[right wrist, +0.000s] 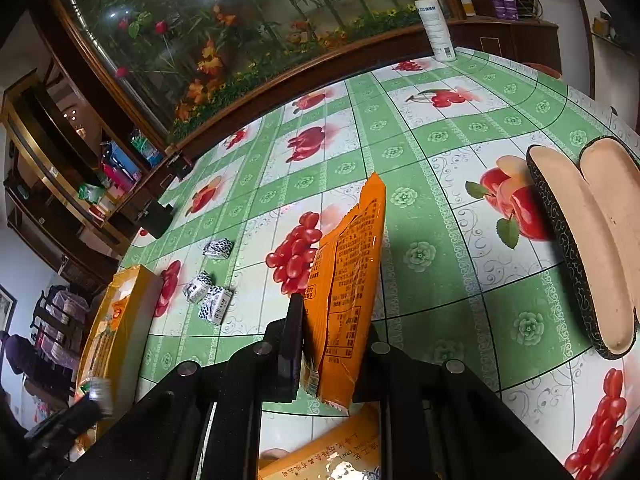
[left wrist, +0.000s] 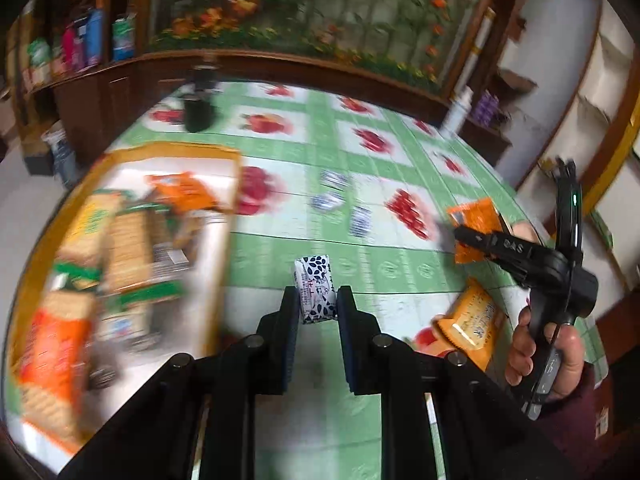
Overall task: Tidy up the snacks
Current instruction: 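Lift the orange snack bag with right tool while left grasps a wrapped candy, then lower the candy and orange bag into the tray and open both tools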
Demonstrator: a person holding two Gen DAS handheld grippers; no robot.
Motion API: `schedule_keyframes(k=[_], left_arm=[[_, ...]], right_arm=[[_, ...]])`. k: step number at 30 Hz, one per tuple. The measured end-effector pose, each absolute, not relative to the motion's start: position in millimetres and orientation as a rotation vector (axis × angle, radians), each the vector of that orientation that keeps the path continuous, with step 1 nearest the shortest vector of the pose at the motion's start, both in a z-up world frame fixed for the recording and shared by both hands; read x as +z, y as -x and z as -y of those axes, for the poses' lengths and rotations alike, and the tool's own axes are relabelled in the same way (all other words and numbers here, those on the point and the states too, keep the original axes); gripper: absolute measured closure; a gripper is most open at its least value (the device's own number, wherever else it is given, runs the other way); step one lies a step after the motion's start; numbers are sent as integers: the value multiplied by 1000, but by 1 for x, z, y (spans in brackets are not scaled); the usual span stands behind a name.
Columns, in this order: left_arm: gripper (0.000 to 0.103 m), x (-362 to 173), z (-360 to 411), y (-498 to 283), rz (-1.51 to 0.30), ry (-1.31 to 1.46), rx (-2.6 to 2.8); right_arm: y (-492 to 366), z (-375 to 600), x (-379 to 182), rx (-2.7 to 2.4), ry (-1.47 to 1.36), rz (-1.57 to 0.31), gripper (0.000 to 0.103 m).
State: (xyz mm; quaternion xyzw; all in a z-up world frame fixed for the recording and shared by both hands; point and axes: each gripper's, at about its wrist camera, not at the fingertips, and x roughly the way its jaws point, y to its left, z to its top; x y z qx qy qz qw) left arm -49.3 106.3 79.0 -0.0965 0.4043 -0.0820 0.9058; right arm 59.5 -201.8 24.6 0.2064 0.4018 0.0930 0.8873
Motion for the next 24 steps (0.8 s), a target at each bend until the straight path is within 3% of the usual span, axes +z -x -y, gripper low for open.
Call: schedule_keyframes(k=[8,17,18,22,24], left_arm=[[84,75,-179,81,-831,245,16],[83,55,-203,81,-891,244,78],[77,55,-204,83,-892,247,64],[33,65,-202,94,-847,250,28],[31,71,-202,100,-827,238,22]], right_arm=[[-55,183,25,230,-386,-842,87],[-34,125,55,379,-350,-862,86],[-32,115,58,401,-341,-866,86],[-27,72,65,489,-310,-900,86],[-24,51,66,532,-293,-919,86]])
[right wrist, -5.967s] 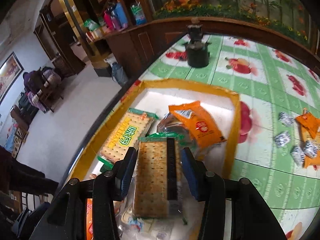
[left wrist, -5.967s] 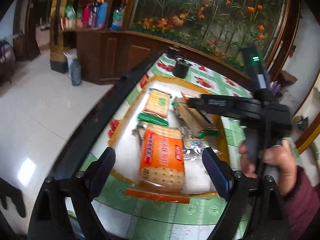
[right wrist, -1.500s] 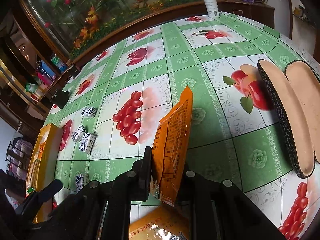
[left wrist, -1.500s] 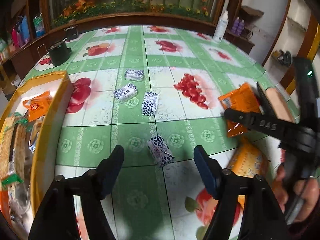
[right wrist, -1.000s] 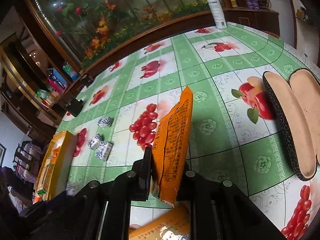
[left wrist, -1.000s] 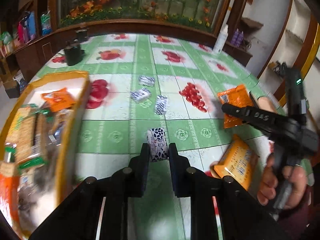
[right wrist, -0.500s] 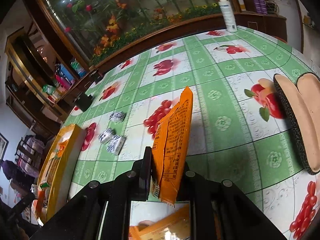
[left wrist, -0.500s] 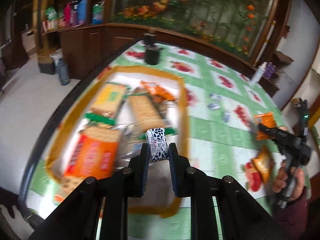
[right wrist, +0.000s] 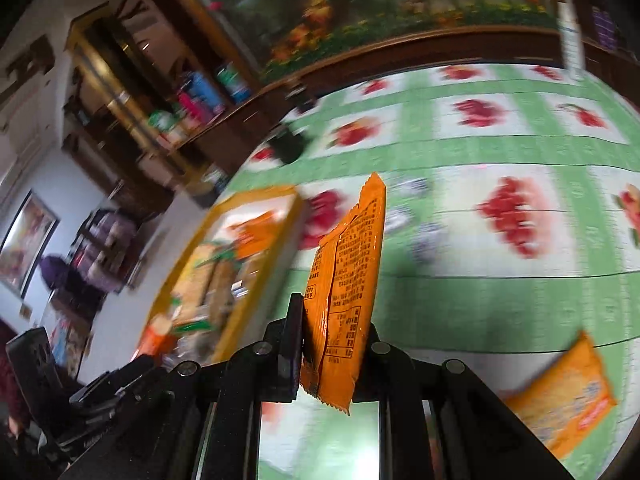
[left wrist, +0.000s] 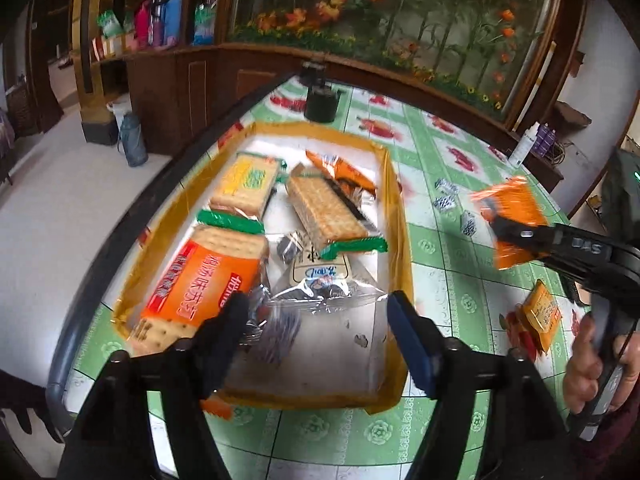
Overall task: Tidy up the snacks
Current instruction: 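Lower the candy and orange bag into the tray and open both tools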
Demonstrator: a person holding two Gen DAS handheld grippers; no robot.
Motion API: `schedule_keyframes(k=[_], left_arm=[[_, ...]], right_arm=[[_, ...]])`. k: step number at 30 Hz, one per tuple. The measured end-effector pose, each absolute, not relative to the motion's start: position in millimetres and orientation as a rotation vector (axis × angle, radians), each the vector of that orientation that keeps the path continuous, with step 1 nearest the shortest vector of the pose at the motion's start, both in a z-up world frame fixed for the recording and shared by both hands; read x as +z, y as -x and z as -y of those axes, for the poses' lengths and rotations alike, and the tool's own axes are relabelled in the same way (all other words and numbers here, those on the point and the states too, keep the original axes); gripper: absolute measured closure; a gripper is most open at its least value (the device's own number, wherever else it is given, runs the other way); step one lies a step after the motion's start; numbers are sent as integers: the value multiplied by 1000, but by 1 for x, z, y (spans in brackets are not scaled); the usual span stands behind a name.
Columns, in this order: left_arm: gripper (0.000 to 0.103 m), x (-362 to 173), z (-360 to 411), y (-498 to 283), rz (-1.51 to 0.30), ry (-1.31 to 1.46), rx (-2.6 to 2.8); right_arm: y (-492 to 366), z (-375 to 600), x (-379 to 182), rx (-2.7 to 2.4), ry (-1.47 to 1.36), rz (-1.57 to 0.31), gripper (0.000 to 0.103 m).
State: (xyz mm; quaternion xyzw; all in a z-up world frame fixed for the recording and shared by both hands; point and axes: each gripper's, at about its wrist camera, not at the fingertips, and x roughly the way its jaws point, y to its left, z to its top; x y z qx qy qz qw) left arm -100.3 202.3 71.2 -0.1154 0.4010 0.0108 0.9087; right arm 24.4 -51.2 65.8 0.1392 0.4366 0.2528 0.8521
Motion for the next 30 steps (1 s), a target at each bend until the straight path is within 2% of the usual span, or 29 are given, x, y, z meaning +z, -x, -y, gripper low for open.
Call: schedule_keyframes(k=[3,7,14,24,25,27,29,30], left_arm=[[31,80,-205,108,-810,256,-15],[22,93,-223,128,-749,291,-16],[21,97,-261,148,-712,361,24],[18,88,-292,159,-722,440,61],[18,89,-292,161,-720,437,62],[16,90,-290,163,-714,424,66],[15,90,-286,164,-714,413,72],[15,90,-284,164,-718,412,71]], right_arm=[[-21,11,65,605,-255,-949,86],[-19,-43,64,677,-182,-984,86],[-15,-127,60,722,-25,-980,86],[-44,-178,47,684,74,-1015,85],[-45,-180,49,684,76,-1012,83],[-44,-176,57,684,73,-983,72],[-41,-166,71,676,58,-934,46],[-39,-157,79,666,41,-903,43]])
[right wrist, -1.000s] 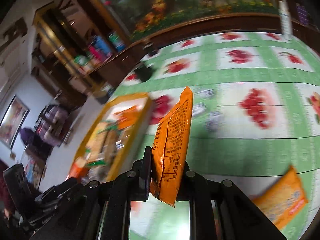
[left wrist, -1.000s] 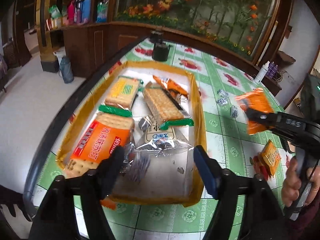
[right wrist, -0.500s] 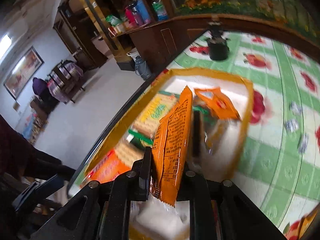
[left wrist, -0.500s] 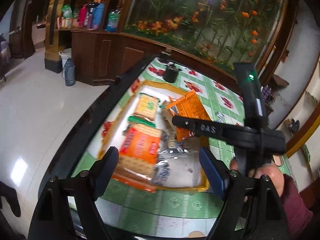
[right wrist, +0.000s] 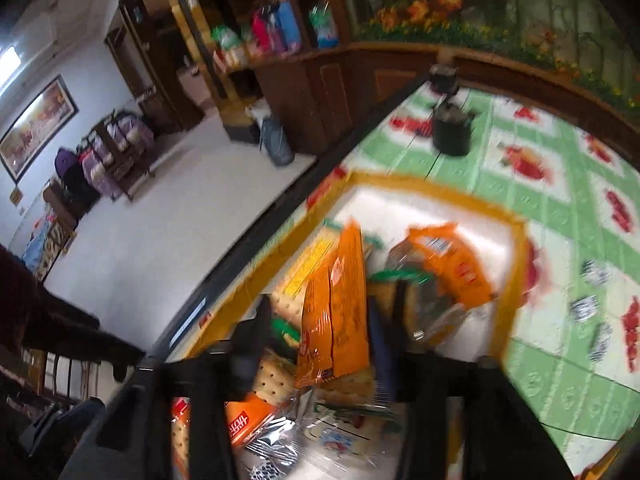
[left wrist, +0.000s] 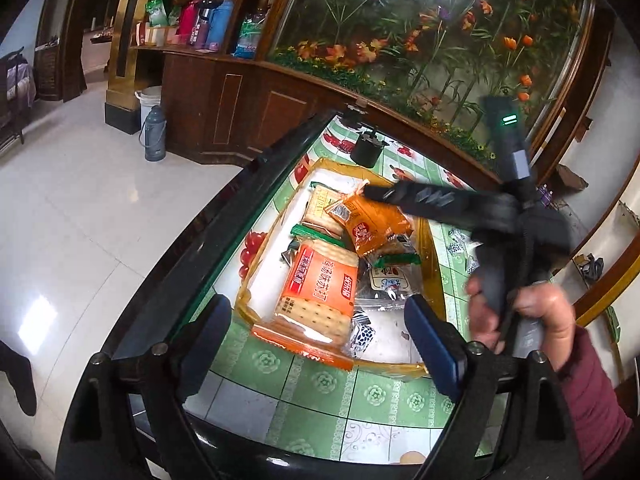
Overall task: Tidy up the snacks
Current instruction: 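Lower the candy and orange bag into the tray and open both tools, then move both open tools back over the remaining candies on the table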
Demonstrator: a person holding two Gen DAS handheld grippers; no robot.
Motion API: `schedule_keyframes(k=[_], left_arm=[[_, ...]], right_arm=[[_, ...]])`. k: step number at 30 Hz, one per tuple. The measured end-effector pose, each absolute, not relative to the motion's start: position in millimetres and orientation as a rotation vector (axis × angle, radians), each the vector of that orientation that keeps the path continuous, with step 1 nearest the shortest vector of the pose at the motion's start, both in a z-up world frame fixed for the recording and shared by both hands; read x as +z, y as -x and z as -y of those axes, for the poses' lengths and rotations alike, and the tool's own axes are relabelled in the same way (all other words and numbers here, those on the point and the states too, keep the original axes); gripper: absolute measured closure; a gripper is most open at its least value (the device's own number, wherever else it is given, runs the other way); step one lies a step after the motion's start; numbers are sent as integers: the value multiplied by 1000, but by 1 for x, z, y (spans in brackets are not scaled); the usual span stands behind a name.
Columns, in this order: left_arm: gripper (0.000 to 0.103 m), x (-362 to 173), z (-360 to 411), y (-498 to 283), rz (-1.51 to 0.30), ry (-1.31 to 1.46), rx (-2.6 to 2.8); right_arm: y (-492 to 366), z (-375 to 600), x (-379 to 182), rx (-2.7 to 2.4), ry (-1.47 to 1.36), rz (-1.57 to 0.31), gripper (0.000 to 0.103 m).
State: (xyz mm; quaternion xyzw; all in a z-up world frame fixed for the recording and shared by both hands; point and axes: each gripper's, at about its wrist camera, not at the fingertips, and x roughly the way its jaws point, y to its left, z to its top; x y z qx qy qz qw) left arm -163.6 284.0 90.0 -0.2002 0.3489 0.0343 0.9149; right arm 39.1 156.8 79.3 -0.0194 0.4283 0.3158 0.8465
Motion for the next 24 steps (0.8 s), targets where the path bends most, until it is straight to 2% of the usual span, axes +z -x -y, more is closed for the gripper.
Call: schedule_keyframes(k=[9,12,19,24], left_arm=[[15,94,-255,167,-729,319,76],[15,94,-240,166,-743,280,71],[15,96,-182,166,-739,6,147],[15,94,-159,165,-761,-60,140]], right_arm=[[-22,-68,111,582,-106,-839,40],[-13,-28,105,532,-145,-844,37],[14,28,82,448,-150,-863,37],[32,56,69,416,-160,-881,37]])
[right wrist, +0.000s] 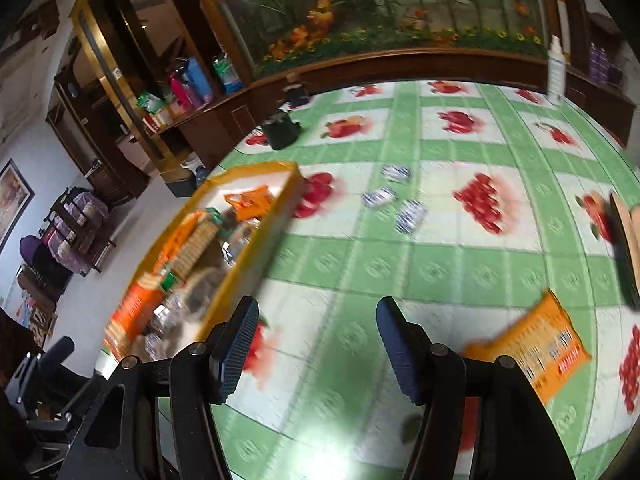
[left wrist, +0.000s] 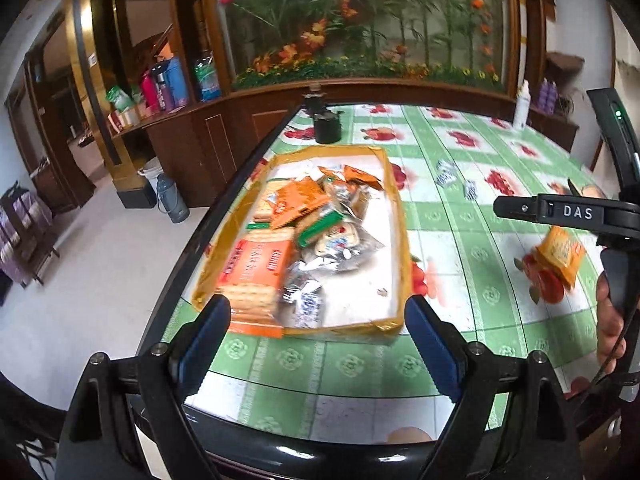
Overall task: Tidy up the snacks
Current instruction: 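Move both open tools back over the remaining candies on the table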
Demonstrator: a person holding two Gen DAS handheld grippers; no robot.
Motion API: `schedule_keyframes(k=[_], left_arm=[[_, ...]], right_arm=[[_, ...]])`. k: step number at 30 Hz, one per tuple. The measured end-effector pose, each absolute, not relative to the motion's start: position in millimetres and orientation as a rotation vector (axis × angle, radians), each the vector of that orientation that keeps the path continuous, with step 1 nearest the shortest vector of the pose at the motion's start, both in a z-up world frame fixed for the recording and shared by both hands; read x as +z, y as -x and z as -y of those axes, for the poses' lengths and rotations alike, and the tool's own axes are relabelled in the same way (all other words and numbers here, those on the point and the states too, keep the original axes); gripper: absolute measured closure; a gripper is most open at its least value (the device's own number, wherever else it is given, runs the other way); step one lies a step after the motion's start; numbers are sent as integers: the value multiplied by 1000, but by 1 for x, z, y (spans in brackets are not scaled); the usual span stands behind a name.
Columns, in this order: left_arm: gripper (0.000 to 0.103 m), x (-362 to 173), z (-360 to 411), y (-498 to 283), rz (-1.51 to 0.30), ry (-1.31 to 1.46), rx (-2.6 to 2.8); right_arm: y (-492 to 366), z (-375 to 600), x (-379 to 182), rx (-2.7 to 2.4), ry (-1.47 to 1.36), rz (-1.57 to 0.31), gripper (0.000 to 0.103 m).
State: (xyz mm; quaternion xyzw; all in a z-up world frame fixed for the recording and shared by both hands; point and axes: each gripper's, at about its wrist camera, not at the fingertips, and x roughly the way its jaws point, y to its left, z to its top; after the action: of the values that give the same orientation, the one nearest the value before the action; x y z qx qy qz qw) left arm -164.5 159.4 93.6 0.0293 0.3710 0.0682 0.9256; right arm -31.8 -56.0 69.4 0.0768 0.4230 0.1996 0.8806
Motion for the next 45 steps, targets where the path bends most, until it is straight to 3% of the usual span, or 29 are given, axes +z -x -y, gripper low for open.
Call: schedule_keyframes(k=[45], left_arm=[[15,75,-113,125,-887,-180,83]], right_arm=[[20,140,47,280,-250,-908,37]])
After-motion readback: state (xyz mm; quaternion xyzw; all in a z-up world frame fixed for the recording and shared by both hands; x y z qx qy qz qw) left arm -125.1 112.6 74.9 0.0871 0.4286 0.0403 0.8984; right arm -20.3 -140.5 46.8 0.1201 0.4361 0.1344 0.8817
